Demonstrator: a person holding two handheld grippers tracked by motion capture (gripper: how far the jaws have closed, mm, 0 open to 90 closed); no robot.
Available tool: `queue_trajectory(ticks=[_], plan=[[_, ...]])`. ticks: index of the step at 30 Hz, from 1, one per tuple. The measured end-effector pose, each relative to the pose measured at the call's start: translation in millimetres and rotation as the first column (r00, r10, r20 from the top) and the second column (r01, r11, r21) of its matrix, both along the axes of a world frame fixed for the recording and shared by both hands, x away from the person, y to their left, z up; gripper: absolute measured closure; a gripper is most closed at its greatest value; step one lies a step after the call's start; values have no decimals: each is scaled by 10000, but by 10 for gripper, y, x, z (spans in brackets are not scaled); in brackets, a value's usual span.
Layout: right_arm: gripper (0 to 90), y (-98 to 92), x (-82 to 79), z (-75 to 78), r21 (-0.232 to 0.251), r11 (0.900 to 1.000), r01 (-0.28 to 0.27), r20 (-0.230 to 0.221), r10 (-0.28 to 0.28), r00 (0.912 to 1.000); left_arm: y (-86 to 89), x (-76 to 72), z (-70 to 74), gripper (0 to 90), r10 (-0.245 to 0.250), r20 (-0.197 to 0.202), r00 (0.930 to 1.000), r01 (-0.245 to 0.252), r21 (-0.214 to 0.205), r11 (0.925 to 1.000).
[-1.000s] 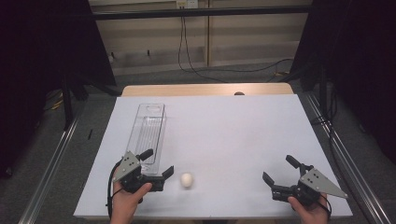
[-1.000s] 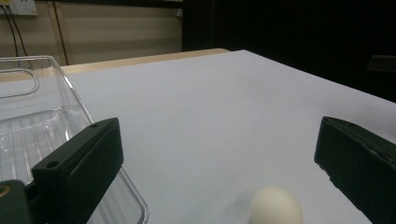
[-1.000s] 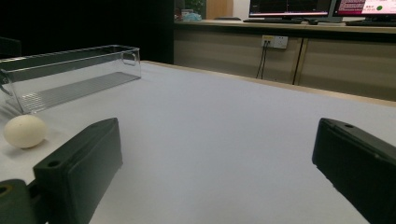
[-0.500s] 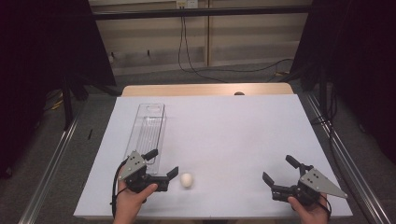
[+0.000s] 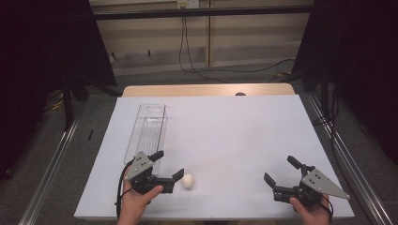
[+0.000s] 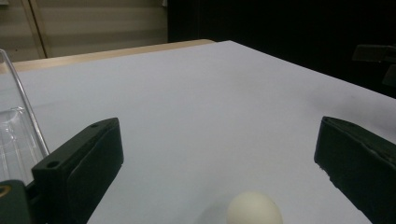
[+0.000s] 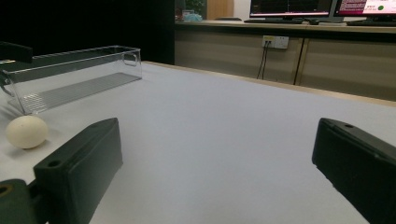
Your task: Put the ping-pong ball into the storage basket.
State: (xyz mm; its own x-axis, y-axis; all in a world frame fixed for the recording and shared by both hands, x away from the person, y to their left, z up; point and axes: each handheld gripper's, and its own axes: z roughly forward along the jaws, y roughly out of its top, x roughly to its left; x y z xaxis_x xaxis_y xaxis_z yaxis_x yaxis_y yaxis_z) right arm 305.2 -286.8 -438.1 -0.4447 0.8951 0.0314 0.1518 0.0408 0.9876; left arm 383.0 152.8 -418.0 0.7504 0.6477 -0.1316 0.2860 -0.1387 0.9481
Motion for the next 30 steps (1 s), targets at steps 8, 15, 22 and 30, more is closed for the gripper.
queue_trajectory(ticks=[8,15,22,30], plan=[[12,6,4,-3,-45,10000,-2,18,3,10000,-34,2,-13,14,-134,-63,9999,135,134,9998],[12,7,1,-5,-92,9999,-62,-15,62,10000,-63,1,-23,14,-215,-136,9997,218,185,9996],[12,6,3,-6,-98,9999,-66,-3,66,10000,-93,3,-40,14,-337,-203,9992,341,235,9991],[12,6,5,-8,-124,9999,-75,-1,75,10000,-106,5,-48,14,-412,-269,9988,420,328,9986]])
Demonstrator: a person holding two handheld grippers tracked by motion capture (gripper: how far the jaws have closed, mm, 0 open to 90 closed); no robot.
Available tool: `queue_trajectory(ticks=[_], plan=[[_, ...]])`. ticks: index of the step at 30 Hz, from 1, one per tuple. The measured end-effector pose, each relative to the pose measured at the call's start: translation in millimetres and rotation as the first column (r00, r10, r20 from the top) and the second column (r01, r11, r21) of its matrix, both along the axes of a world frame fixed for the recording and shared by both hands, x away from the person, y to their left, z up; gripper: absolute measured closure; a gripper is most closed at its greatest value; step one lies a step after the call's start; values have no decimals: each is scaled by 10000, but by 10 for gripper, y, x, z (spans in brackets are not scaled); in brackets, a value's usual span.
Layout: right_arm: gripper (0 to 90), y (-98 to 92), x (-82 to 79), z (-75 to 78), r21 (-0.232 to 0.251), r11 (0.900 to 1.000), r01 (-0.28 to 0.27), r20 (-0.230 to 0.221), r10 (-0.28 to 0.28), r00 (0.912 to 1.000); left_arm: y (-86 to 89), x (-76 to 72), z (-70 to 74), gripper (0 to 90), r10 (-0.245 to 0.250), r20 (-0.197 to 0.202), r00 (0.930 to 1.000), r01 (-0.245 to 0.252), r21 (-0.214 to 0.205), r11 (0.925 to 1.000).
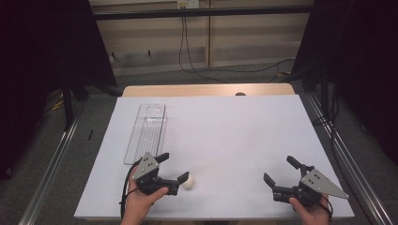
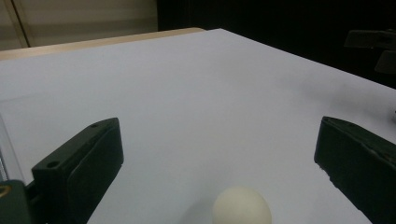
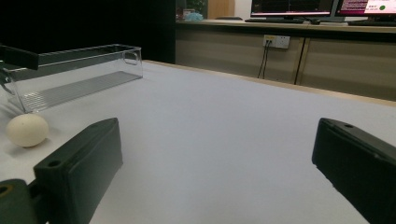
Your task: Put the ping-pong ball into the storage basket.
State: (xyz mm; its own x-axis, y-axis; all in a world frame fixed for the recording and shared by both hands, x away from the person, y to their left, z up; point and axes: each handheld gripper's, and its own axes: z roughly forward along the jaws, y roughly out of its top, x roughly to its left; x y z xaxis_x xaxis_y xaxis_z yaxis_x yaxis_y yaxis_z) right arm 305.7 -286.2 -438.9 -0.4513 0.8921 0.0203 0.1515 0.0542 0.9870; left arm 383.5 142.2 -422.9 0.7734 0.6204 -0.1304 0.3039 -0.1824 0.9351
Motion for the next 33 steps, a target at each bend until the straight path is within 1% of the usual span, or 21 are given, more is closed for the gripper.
queue_trajectory(ticks=[1,3,4,6,7,8,9,15,18,21,22,26,27,28,30,31,32,33], plan=[[12,-1,0,0,2,10000,6,0,-6,10000,-13,-3,-4,14,19,-27,10000,-19,-106,9999],[12,-2,3,0,-6,10000,32,24,-32,10000,-7,5,-11,14,-40,11,10000,40,4,10000],[12,-1,2,0,-4,10000,33,22,-33,10000,-13,-1,-10,14,-18,-79,10000,19,59,10000],[12,1,2,-1,-8,10000,23,10,-23,10000,-20,3,-18,14,-89,-53,9999,89,-4,10000],[12,1,1,-1,-1,10000,12,-3,-12,10000,-26,1,-15,14,-83,-88,9999,83,85,9999],[12,1,3,0,-5,10000,9,16,-9,10000,-30,3,-19,14,-82,-61,9999,82,102,9999],[12,1,3,1,-15,10000,-3,23,3,10000,-35,3,-24,15,-131,-115,9998,132,60,9999],[12,2,3,2,0,10000,-2,33,2,10000,-47,9,-31,16,-196,-131,9997,200,330,9993],[12,3,7,0,8,10000,-20,50,20,10000,-63,7,-39,18,-204,-231,9995,210,264,9994],[12,6,8,-2,9,10000,-8,33,8,10000,-69,11,-41,19,-218,-223,9995,226,382,9990],[12,6,9,-2,12,10000,-18,46,18,10000,-74,9,-44,19,-209,-274,9994,218,335,9992],[13,13,14,-2,19,10000,-11,45,11,10000,-78,15,-49,19,-230,-324,9992,245,462,9986],[13,16,13,-2,50,10000,-15,25,15,10000,-83,15,-51,19,-207,-369,9991,224,465,9987],[12,14,13,-2,23,10000,-34,31,34,10000,-88,20,-58,19,-282,-338,9990,295,379,9988],[13,14,15,-1,0,10000,-9,39,9,10000,-93,20,-56,19,-256,-374,9990,276,548,9981],[12,14,16,-2,-5,10000,-14,49,14,10000,-100,20,-61,19,-284,-398,9988,303,484,9984],[13,16,16,-1,26,10000,19,43,-19,10000,-102,23,-63,19,-305,-381,9988,325,526,9981],[12,13,17,-2,-12,10000,-14,60,14,10000,-111,18,-63,19,-250,-460,9986,275,542,9982]])
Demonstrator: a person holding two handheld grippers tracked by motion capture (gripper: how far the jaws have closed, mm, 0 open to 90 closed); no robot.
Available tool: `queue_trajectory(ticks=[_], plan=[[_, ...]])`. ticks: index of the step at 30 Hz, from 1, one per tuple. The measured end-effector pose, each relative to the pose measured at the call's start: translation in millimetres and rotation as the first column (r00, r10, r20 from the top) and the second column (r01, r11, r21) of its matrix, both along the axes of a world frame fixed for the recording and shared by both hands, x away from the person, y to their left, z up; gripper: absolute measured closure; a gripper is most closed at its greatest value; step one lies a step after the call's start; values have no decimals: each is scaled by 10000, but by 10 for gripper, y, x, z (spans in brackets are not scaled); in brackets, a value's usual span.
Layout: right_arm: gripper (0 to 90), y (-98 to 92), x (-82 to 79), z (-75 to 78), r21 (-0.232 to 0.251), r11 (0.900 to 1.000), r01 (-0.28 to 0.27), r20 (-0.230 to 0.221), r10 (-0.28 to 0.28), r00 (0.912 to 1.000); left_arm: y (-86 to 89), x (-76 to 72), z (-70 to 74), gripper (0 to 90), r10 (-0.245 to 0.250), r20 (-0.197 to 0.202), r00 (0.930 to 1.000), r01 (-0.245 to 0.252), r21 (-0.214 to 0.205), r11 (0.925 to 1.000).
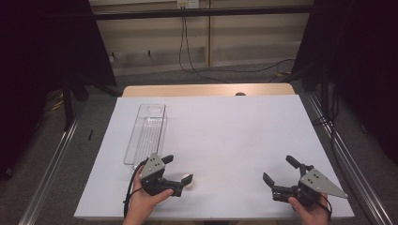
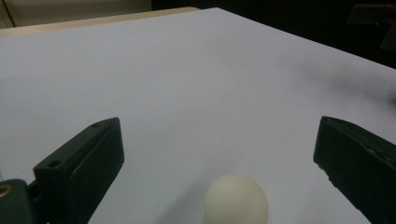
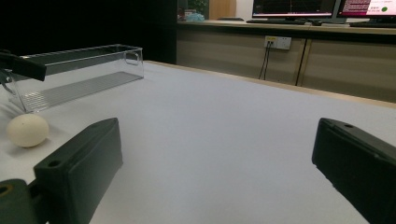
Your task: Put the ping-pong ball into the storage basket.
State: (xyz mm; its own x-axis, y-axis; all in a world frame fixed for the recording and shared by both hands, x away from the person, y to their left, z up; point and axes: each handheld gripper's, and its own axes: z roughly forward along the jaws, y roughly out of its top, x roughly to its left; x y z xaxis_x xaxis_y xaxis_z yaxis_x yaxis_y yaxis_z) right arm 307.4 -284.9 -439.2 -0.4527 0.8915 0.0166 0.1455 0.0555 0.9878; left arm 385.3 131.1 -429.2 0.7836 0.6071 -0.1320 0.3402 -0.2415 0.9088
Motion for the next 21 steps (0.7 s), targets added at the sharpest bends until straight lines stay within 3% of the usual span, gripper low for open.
queue_trajectory(ticks=[21], plan=[[14,-5,0,2,51,10000,-2,-6,2,10000,-63,18,-38,35,-8,-293,9996,17,314,9995]])
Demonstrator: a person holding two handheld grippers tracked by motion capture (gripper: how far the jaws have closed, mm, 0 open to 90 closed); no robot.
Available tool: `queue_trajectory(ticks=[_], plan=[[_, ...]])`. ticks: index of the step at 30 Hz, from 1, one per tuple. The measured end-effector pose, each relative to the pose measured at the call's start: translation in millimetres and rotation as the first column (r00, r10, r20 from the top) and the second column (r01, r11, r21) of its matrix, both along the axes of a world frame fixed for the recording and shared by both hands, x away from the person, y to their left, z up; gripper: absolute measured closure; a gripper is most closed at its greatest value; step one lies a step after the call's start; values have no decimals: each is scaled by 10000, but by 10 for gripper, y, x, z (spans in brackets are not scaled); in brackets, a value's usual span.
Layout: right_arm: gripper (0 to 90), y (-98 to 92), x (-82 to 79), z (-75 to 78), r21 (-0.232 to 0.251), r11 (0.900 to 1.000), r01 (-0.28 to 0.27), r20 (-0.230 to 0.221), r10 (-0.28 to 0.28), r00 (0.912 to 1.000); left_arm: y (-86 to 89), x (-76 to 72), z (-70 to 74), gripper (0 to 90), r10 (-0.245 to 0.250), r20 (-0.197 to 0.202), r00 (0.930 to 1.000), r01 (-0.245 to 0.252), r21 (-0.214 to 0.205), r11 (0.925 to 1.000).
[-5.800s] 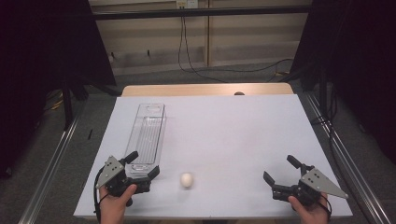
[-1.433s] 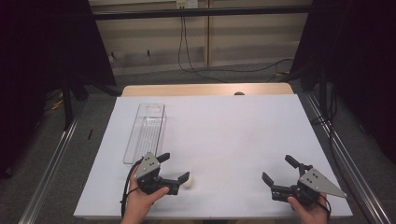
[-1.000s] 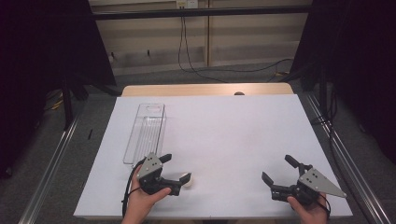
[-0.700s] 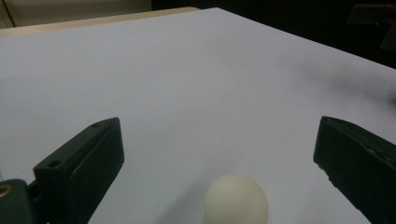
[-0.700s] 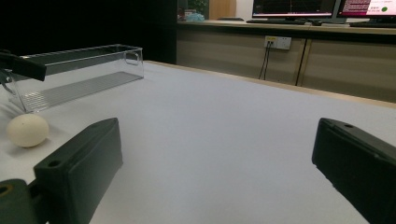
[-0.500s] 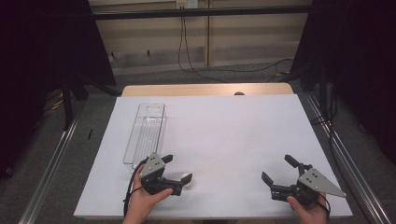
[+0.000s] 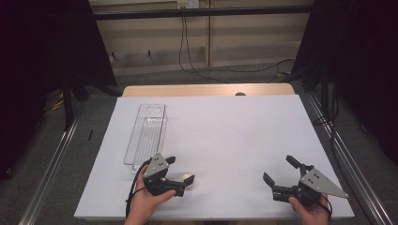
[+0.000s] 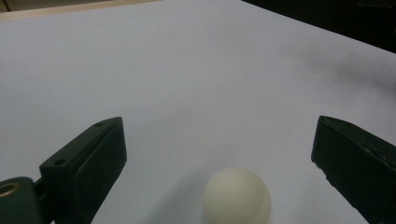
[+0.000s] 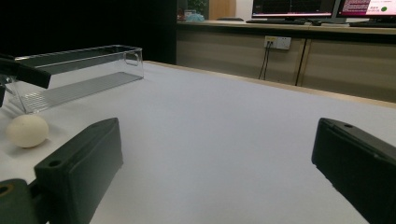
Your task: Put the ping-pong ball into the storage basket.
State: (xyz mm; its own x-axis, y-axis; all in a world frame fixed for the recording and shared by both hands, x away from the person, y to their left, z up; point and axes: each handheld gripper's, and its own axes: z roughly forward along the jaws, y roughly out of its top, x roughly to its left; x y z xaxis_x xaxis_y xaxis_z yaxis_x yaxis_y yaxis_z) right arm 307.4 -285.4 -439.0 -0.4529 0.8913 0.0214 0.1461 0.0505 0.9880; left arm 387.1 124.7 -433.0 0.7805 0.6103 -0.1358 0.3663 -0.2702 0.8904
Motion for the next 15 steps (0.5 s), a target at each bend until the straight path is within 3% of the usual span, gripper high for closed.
queue_trajectory(ticks=[7,11,15], plan=[[15,0,1,-1,5,10000,-27,-37,27,10000,-15,4,9,38,-190,34,9998,189,297,9994],[15,2,1,0,14,10000,-3,-9,3,10000,-43,1,28,42,-191,150,9997,190,127,9997],[15,-2,0,-1,11,10000,4,-8,-4,10000,-47,2,27,43,-269,103,9996,266,274,9993]])
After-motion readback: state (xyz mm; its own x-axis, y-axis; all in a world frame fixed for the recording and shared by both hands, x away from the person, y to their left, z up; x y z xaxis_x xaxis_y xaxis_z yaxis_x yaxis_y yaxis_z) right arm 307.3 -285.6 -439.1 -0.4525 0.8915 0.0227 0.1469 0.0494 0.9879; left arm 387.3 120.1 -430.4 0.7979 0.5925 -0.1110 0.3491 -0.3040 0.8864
